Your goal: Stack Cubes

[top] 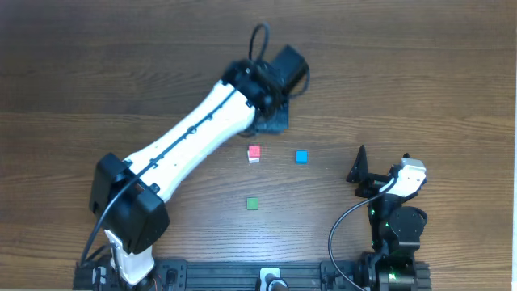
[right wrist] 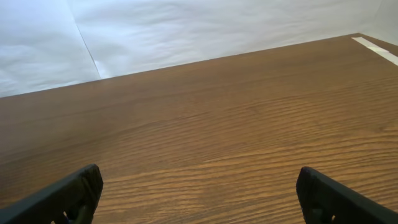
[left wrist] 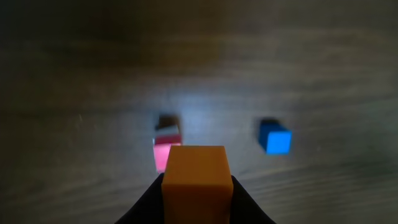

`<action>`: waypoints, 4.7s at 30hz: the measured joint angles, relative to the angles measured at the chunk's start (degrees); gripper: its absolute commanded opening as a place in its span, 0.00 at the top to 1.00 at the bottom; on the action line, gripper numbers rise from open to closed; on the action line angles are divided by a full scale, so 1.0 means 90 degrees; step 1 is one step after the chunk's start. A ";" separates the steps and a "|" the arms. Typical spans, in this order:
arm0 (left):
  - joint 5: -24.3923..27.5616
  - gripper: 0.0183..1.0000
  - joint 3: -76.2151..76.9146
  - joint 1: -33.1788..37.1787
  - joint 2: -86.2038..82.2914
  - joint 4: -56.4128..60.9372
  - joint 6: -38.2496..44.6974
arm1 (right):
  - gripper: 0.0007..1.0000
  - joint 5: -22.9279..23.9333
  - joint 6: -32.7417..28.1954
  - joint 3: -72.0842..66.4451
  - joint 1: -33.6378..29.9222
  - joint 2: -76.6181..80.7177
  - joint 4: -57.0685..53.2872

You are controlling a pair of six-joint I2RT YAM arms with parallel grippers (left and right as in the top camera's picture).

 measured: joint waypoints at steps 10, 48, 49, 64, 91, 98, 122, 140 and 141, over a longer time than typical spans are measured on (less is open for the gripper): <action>-0.0117 0.98 -0.1025 -0.0192 -0.0097 0.0347 -0.0510 | 0.01 -0.0002 0.0007 0.0000 0.0000 0.0000 0.0000; -0.0146 0.98 -0.1812 -0.0197 -0.0143 0.1018 -0.0743 | 0.01 0.0000 0.0000 0.0000 0.0000 0.0000 0.0000; -0.0146 0.98 -0.1812 -0.0197 -0.0143 0.1018 -0.0743 | 0.01 0.0000 0.0007 0.0000 0.0000 0.0000 0.0000; -0.0146 0.97 -0.1977 -0.0197 -0.0143 0.1197 -0.0743 | 0.01 -0.0002 0.0005 0.0000 0.0000 0.0000 0.0000; -0.0168 0.95 -0.1996 -0.0197 -0.0143 0.1324 -0.0743 | 0.01 -0.0002 0.0002 0.0000 0.0000 0.0000 0.0000; -0.0168 0.94 -0.1996 -0.0197 -0.0143 0.1324 -0.0743 | 0.01 0.0000 0.0005 0.0000 0.0000 0.0000 0.0000; -0.0284 0.92 -0.2076 -0.0197 -0.0155 0.1299 -0.0884 | 0.01 0.0000 0.0005 0.0000 0.0000 0.0000 0.0000; -0.0289 0.30 -0.2098 -0.0197 -0.0155 0.1331 -0.0940 | 0.01 0.0000 0.0000 0.0000 0.0000 0.0000 0.0000; -0.0289 0.27 -0.2098 -0.0197 -0.0155 0.1348 -0.0945 | 0.01 0.0000 0.0000 0.0000 0.0000 0.0000 0.0000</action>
